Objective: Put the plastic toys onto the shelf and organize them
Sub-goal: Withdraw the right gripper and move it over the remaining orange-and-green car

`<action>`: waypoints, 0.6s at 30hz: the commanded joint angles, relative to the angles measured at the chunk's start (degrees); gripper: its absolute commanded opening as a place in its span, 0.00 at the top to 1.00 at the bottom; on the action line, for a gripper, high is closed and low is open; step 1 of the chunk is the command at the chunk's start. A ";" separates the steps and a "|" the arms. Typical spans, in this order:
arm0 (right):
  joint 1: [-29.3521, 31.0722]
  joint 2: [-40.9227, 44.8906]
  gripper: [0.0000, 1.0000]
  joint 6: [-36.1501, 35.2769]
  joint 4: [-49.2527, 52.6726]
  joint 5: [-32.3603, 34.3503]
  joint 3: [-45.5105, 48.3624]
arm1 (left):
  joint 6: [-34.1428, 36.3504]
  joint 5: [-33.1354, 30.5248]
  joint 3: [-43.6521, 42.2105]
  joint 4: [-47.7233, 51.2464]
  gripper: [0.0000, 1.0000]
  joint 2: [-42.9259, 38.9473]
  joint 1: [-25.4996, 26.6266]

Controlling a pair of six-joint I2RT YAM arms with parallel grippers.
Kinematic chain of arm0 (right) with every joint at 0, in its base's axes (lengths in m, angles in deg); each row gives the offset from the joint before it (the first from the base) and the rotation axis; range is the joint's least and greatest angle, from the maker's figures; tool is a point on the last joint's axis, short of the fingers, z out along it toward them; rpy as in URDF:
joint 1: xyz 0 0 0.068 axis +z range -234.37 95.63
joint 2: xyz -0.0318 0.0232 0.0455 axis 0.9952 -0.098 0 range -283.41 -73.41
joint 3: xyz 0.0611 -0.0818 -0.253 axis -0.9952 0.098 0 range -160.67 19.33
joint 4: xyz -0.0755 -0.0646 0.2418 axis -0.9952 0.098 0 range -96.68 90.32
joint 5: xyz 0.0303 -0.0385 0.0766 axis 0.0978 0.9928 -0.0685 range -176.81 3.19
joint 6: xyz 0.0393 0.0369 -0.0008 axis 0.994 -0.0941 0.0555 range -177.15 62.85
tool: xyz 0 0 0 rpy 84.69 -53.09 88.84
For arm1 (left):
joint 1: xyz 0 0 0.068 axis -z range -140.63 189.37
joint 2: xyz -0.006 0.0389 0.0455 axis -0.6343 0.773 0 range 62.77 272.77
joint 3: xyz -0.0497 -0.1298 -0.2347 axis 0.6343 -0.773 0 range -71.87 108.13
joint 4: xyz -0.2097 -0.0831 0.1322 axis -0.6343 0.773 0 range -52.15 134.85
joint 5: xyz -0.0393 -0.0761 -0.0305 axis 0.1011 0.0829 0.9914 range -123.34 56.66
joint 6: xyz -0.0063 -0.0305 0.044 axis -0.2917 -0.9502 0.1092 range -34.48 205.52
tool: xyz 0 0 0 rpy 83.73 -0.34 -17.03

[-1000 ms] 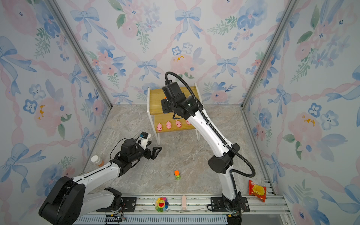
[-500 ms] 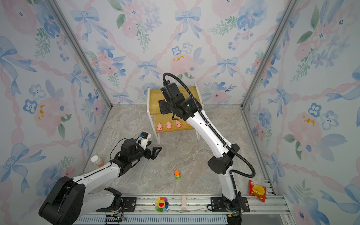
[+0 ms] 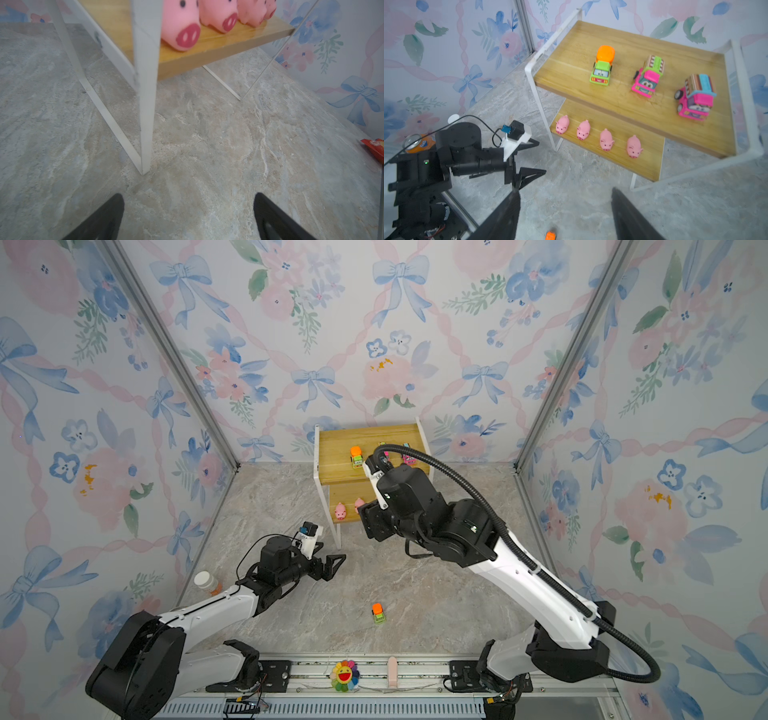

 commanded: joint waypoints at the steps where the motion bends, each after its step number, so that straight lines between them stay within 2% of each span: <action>1: 0.15 3.57 0.30 4.46 -3.72 -3.89 15.84 | 0.80 -0.05 0.64 -0.11 0.02 0.11 -0.52; 5: 3.11 6.41 0.32 13.92 -9.76 -3.55 35.17 | 0.48 -0.83 -0.22 -0.08 0.02 -0.47 -0.50; 8: 6.11 5.97 0.34 20.02 -15.39 -2.70 44.21 | 0.07 -1.17 -1.17 -0.08 0.02 -1.25 -0.56; 11: 7.82 4.29 0.36 23.01 -20.56 -3.51 48.20 | -0.05 -1.29 -1.62 -0.05 0.02 -1.79 -0.54; 18: 9.11 -3.17 0.39 22.73 -21.09 -7.06 47.59 | -0.87 -0.94 -1.35 -0.03 0.02 -1.61 -0.57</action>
